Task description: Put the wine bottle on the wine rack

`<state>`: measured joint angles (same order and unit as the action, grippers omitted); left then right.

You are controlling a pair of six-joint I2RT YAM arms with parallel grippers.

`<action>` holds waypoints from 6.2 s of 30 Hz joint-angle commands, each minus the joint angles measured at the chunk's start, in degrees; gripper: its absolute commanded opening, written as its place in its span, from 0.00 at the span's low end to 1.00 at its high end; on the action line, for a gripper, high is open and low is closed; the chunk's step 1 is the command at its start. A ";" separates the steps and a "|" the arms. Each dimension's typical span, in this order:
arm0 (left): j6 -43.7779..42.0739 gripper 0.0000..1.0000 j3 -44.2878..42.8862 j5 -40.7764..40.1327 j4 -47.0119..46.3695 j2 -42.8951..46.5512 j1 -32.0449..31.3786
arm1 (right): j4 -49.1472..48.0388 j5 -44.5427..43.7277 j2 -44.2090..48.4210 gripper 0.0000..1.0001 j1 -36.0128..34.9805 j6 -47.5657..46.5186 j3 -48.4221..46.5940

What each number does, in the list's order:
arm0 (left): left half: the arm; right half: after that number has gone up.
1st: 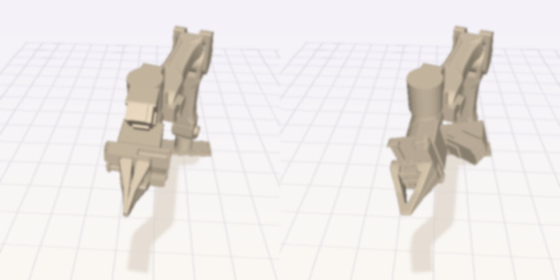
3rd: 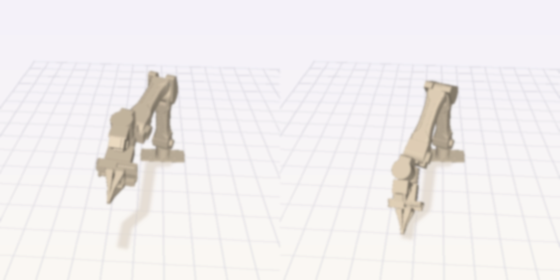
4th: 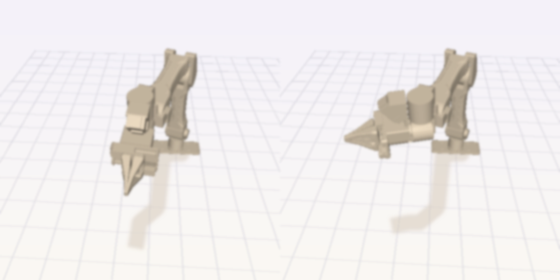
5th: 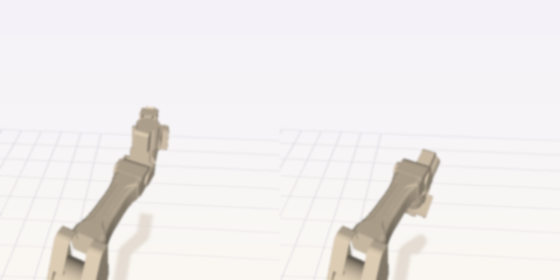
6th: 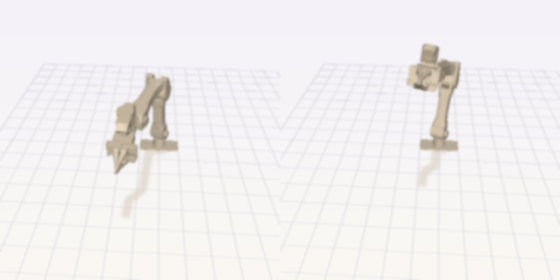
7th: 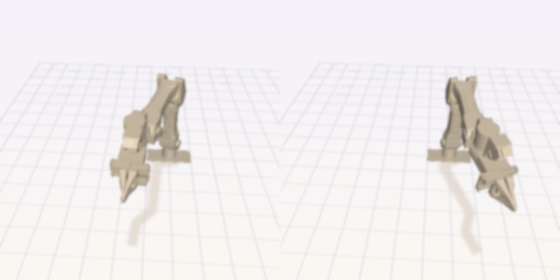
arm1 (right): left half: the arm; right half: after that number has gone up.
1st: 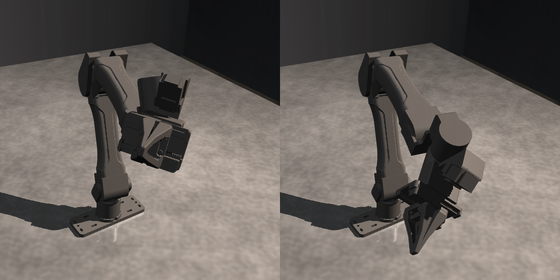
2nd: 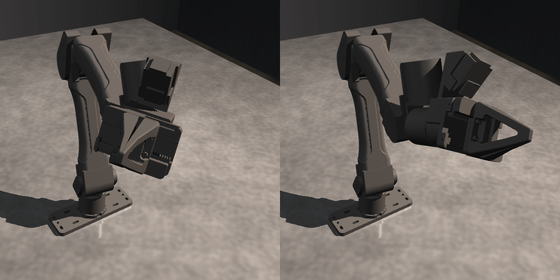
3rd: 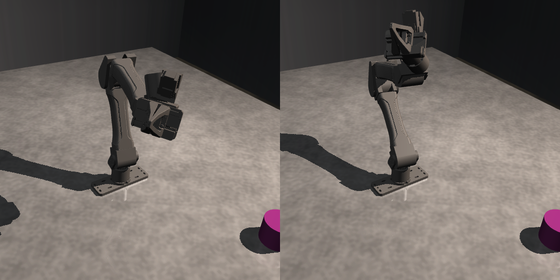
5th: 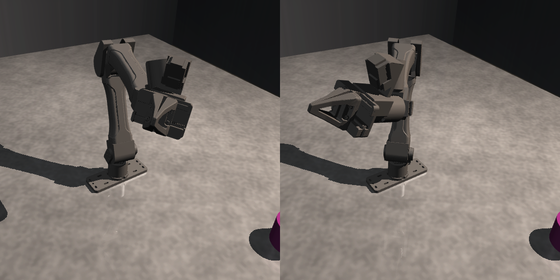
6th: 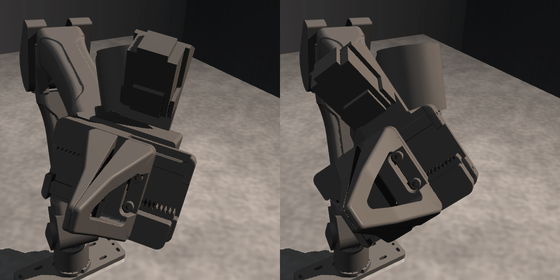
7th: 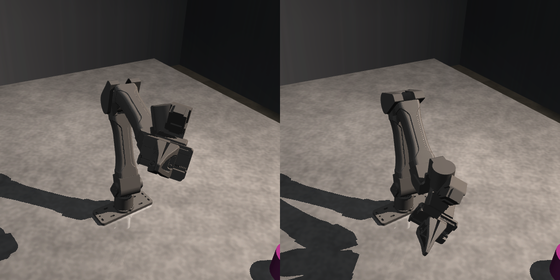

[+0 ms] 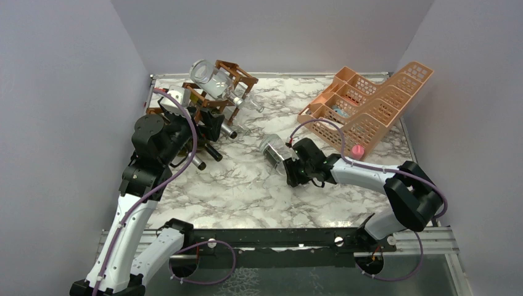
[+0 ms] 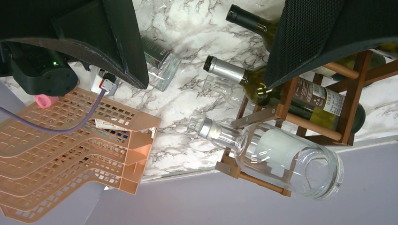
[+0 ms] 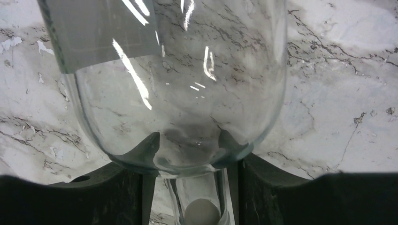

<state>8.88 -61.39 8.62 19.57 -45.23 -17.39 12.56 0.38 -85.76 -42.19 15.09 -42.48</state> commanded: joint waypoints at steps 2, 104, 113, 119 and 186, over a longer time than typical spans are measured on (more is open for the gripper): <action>-0.71 0.99 -1.55 1.05 0.29 0.40 -0.35 | -5.13 -0.47 -1.95 0.52 0.10 0.85 0.31; -3.59 0.99 -7.36 -17.47 0.90 12.78 -0.34 | -13.80 12.96 -29.51 0.01 -13.25 1.85 -69.86; -3.78 0.99 -7.58 -17.65 1.24 12.67 -0.28 | -8.98 11.95 -37.33 0.01 -13.42 1.21 -79.94; -3.96 0.99 -7.32 -17.50 1.26 12.63 -0.36 | -6.88 11.42 -40.50 0.15 -13.40 0.59 -82.66; -0.64 0.99 6.64 -1.93 3.05 13.73 -1.01 | 16.71 -30.64 8.19 1.00 -13.39 9.39 -29.14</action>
<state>10.17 -53.06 1.67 23.49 -32.23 -18.24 19.75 -17.12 -84.31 -55.59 22.09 -75.88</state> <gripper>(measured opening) 0.990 0.996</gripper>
